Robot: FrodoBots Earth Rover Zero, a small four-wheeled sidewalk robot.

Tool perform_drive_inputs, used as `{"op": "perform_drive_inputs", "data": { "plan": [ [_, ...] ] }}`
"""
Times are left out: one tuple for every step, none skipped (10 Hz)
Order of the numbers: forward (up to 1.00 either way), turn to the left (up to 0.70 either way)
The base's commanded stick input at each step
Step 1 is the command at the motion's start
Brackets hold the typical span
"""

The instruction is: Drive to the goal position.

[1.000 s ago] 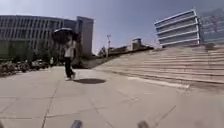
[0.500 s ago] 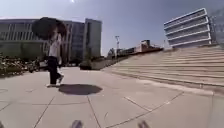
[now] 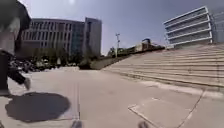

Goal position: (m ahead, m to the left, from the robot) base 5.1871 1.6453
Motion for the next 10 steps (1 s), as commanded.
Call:
{"op": "perform_drive_inputs", "data": {
  "plan": [
    [1.0, 0.0],
    [1.0, 0.02],
    [1.0, 0.27],
    [1.0, 0.36],
    [1.0, 0.4],
    [1.0, 0.4],
    [1.0, 0.4],
    [1.0, 0.38],
    [1.0, 0.29],
    [1.0, 0.04]
  ]
}}
